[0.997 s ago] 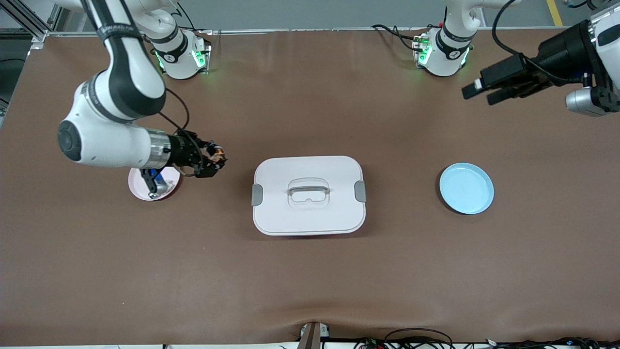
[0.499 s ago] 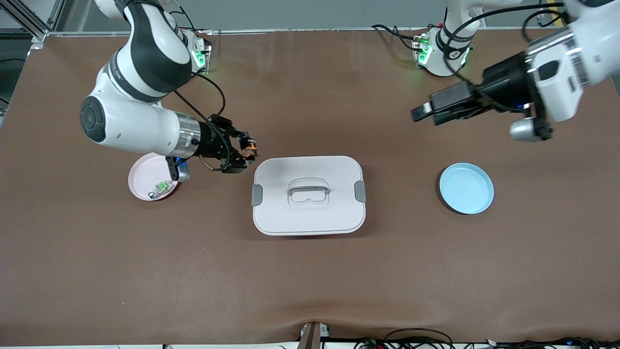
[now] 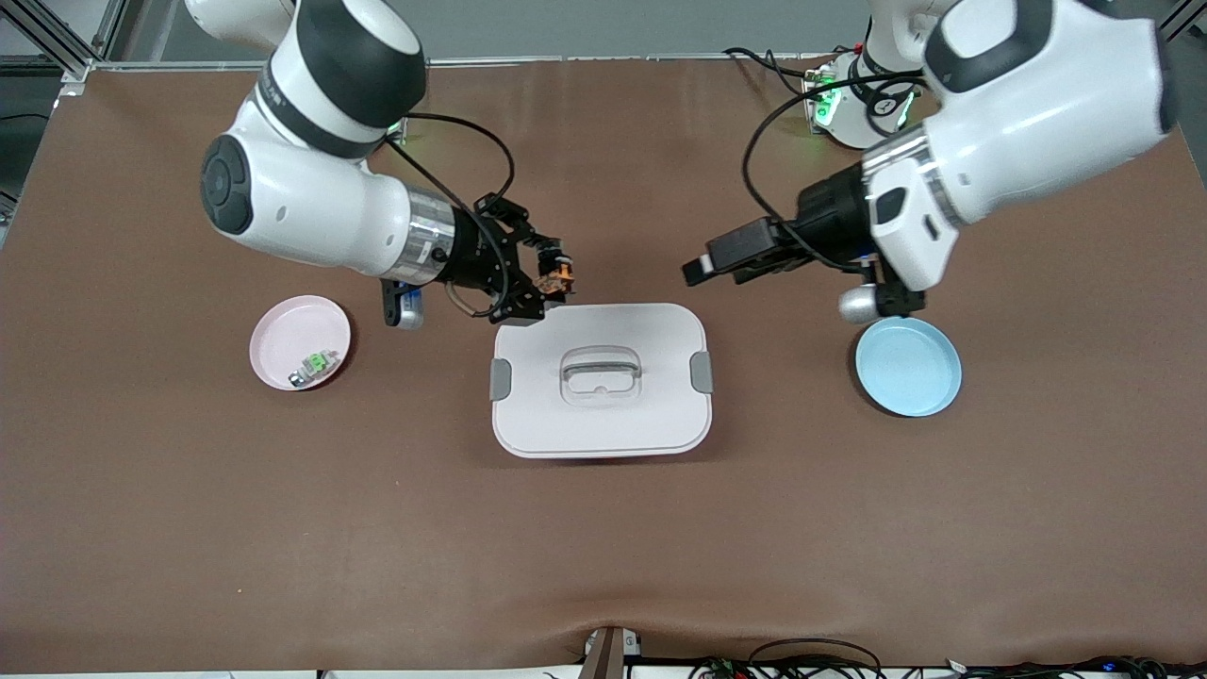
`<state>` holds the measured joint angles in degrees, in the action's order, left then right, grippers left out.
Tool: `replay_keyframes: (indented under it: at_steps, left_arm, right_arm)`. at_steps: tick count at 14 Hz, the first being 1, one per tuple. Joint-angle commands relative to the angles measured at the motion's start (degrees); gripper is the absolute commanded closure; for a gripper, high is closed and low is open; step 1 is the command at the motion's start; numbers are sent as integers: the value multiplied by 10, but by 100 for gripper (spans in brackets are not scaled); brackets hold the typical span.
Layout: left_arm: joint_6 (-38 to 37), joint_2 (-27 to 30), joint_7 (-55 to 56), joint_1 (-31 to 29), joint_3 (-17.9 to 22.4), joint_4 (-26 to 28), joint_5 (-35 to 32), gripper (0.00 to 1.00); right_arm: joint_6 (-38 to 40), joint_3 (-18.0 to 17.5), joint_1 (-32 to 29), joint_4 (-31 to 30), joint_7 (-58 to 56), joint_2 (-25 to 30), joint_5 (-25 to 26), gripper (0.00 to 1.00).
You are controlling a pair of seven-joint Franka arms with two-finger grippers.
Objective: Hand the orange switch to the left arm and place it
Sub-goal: 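Carry the switch over the box while the left gripper reaches toward it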
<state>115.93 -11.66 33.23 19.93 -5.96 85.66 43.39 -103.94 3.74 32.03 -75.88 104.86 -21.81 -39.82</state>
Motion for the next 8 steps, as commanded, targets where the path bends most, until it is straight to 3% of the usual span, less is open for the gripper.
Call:
replay_keyframes:
  at_steps: [1, 8]
  left_arm:
    - [11, -3, 20, 26, 2, 7, -10, 0]
    - [14, -6, 27, 78, 2, 16, -36, 0]
  right_arm:
    - [12, 6, 12, 71, 59, -38, -12, 100]
    - [9, -1, 23, 163, 121, -90, -11, 100]
